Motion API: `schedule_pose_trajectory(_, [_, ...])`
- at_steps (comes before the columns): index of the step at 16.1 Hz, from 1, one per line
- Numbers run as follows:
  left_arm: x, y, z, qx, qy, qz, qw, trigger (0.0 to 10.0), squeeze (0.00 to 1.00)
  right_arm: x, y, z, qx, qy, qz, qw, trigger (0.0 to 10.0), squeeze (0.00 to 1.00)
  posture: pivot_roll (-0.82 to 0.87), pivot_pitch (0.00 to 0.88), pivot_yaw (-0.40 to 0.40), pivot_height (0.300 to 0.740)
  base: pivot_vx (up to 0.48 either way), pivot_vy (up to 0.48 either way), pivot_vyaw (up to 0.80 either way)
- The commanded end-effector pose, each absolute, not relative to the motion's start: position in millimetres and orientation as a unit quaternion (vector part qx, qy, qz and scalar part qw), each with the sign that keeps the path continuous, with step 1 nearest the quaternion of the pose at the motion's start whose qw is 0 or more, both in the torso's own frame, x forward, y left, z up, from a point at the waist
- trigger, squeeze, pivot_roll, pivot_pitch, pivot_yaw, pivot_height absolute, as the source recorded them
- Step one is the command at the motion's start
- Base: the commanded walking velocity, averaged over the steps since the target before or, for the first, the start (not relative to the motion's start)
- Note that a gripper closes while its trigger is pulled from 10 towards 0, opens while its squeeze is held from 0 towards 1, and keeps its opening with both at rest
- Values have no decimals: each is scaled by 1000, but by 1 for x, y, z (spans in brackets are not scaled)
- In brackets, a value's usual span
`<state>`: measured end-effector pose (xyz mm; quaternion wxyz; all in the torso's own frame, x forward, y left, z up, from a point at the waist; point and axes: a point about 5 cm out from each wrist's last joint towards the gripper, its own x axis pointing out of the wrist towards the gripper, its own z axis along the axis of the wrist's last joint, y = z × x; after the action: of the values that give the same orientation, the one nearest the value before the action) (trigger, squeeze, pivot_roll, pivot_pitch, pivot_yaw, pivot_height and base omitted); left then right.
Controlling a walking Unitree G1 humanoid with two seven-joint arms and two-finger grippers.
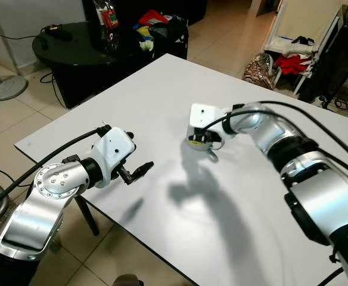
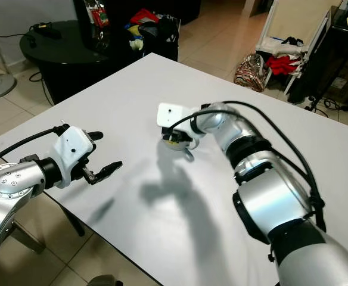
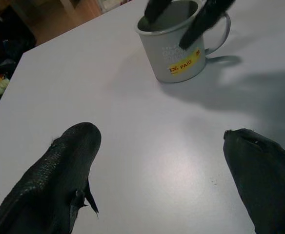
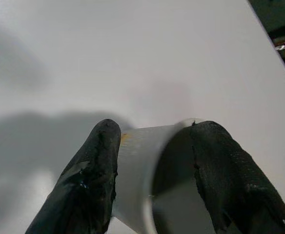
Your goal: Setting the table
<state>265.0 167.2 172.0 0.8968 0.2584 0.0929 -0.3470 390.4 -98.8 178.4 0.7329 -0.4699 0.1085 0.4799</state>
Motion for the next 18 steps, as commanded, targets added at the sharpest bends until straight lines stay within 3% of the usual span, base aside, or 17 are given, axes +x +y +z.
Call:
schedule_pose_trajectory(1, [266, 168, 179, 261, 80, -346, 898, 10000, 0, 395, -100, 202, -488, 79, 477, 726, 10000, 0, 184, 0, -28, 740, 0, 0, 0])
schedule_pose_trajectory(3, [266, 168, 180, 266, 79, -346, 896, 10000, 0, 396, -108, 212, -504, 68, 475, 718, 10000, 0, 180, 0, -23, 740, 0, 0, 0])
schedule_pose_trajectory(4, [266, 169, 184, 264, 69, -340, 900, 10000, 0, 395, -120, 232, -491, 31, 461, 738, 10000, 0, 179, 0, -26, 740, 0, 0, 0])
schedule_pose_trajectory(5, [266, 169, 185, 263, 68, -340, 900, 10000, 0, 394, -121, 234, -487, 26, 460, 742, 10000, 0, 179, 0, -26, 740, 0, 0, 0])
schedule_pose_trajectory(8, [268, 166, 197, 242, 42, -294, 924, 10000, 0, 372, -140, 239, -277, -17, 379, 883, 10000, 0, 142, 0, -4, 740, 0, 0, 0])
schedule_pose_trajectory(9, [268, 166, 198, 228, 33, -262, 937, 10000, 0, 352, -140, 229, -199, -25, 353, 914, 10000, 0, 124, 0, 8, 740, 0, 0, 0])
schedule_pose_trajectory(10, [267, 167, 199, 221, 29, -244, 944, 10000, 0, 341, -139, 223, -177, -38, 334, 925, 10000, 145, 112, 0, 19, 740, 0, 0, 0])
schedule_pose_trajectory(11, [266, 168, 200, 203, 18, -203, 958, 10000, 0, 314, -135, 210, -121, -55, 301, 944, 10000, 1000, 98, 0, 35, 740, 0, 0, 450])
schedule_pose_trajectory(14, [263, 165, 199, 150, 0, -118, 982, 10000, 0, 266, -130, 198, -68, -83, 216, 970, 10000, 1000, 78, 0, 54, 740, 0, 0, 800])
schedule_pose_trajectory(18, [253, 149, 195, 132, -11, -98, 986, 10000, 0, 244, -128, 199, -86, -100, 160, 978, 10000, 1000, 131, 0, -7, 740, 0, 0, 800])
